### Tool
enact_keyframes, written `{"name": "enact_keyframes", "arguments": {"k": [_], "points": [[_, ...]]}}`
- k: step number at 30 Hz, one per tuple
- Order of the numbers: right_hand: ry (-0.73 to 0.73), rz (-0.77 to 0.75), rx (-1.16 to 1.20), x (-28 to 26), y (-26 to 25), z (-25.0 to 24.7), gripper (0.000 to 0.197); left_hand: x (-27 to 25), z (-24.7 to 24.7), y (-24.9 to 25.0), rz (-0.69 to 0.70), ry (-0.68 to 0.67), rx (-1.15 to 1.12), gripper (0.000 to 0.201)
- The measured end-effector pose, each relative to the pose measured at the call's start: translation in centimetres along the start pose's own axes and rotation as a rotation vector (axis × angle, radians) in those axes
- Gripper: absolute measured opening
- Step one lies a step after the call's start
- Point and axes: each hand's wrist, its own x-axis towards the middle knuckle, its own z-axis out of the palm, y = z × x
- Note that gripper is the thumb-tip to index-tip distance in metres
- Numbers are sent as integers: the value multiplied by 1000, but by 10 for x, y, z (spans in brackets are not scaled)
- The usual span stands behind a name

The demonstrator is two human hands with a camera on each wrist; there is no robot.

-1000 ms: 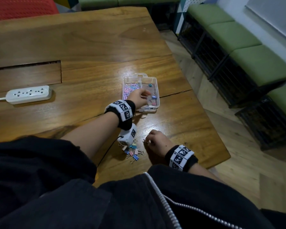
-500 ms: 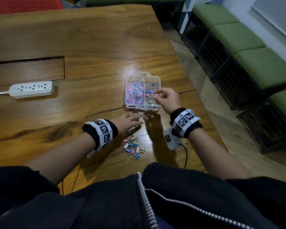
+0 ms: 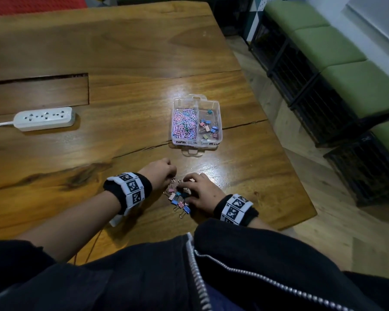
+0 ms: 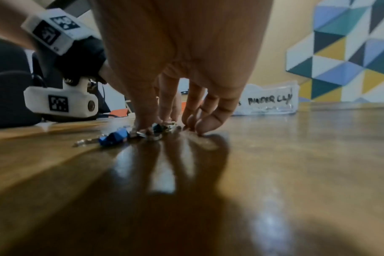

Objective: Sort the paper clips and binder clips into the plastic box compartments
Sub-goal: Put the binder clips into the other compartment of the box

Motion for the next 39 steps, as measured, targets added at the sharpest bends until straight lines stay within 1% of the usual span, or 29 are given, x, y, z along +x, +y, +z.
{"name": "enact_keyframes", "arguments": {"k": [2,6,9,11,13,14,16,18,20,22,23,25,27,28,30,31,32,33,34,36,37,38,39], "points": [[-8,-11,-26,3,0,-2,41,-1,-1,-1,-39,-14,-6,24],[-6,14,10,4,3,-8,24,1,-3,1,-95,-52,-16,26],[-9,53,9,2,8,-10,20,4,-4,2,-93,-54,-16,23],[21,94,48,-1,13,-10,19,6,-8,4,-95,-50,-72,16],[65,125,108,-6,18,-10,26,10,-18,9,-100,8,-224,4],[75,135,135,-9,20,-9,31,14,-25,12,-92,56,-308,3],[52,140,133,-15,22,-8,35,26,-43,22,-74,156,-444,4],[5,155,98,-21,24,-8,43,42,-61,34,-90,255,-581,3],[-22,192,65,-23,22,-9,47,60,-74,43,-121,340,-703,10],[5,211,56,-22,21,-8,39,77,-80,48,-150,371,-831,19],[27,213,64,-22,20,-7,35,84,-81,50,-162,369,-887,18],[58,226,102,-22,20,-7,32,94,-80,52,-194,313,-942,6],[66,260,140,-22,20,-8,31,99,-73,51,-212,239,-852,24],[64,283,144,-22,20,-9,31,97,-70,50,-204,237,-785,27],[57,324,144,-22,19,-10,29,83,-65,48,-143,255,-678,26],[55,340,151,-21,18,-11,28,72,-62,45,-97,232,-635,24],[53,354,160,-20,17,-11,27,59,-58,41,-55,167,-591,22],[46,367,163,-19,16,-12,26,44,-53,37,-14,68,-526,24],[38,376,160,-18,14,-12,26,30,-47,32,18,-49,-426,30],[41,389,161,-17,13,-12,24,5,-31,22,60,-253,-154,52],[48,394,165,-17,12,-12,23,-5,-21,18,73,-313,-41,64],[58,393,162,-17,11,-12,21,-13,-13,16,84,-334,39,72],[63,389,151,-17,10,-11,19,-18,-5,14,93,-322,85,75]]}}
